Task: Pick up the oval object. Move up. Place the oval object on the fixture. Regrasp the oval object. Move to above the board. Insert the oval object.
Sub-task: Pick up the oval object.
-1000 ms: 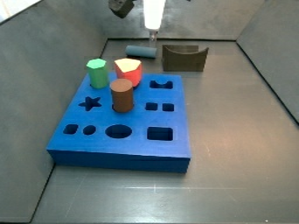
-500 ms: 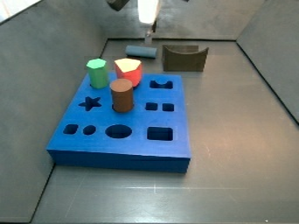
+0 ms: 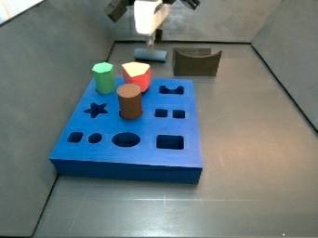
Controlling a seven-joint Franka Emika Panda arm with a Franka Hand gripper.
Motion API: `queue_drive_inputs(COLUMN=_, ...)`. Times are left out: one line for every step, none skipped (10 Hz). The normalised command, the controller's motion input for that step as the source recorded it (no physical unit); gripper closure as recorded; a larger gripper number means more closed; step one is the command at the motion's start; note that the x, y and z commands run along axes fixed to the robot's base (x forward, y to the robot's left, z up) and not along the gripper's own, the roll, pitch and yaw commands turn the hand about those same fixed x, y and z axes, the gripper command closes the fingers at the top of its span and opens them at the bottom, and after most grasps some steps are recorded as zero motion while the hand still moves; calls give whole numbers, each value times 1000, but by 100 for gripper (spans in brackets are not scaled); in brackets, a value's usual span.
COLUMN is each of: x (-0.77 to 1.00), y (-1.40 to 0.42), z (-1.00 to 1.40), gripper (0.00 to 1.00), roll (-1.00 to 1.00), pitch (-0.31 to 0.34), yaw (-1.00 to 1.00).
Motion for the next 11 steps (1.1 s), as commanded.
queue_drive_inputs(x=0, y=0, z=-454, gripper=0, roll=-71, pitch=-371, yaw=-126)
queue_drive_inputs(x=237, y=-6, z=-586, gripper=0, roll=-107, pitch=-311, yaw=-123)
queue_drive_inputs(x=254, y=-40, z=-603, gripper=0, roll=-116, pitch=-300, yaw=-126)
queue_drive_inputs(x=80, y=0, z=-534, gripper=0, roll=-176, pitch=-276, yaw=-100)
queue_drive_inputs(x=40, y=0, z=-249, gripper=0, roll=-147, pitch=-113, yaw=-6)
queue_drive_inputs(x=0, y=20, z=-166, gripper=0, roll=-29, pitch=-46, yaw=-37)
queue_drive_inputs(x=69, y=6, z=-111, gripper=0, roll=-16, pitch=-20, yaw=-20)
queue_drive_inputs(x=0, y=9, z=0, gripper=0, roll=-7, pitch=0, yaw=-6)
queue_drive_inputs(x=0, y=0, z=0, gripper=100, roll=0, pitch=0, yaw=0)
queue_drive_inputs(x=0, y=0, z=0, gripper=100, roll=0, pitch=0, yaw=0)
queue_drive_inputs(x=0, y=0, z=0, gripper=100, roll=0, pitch=0, yaw=0)
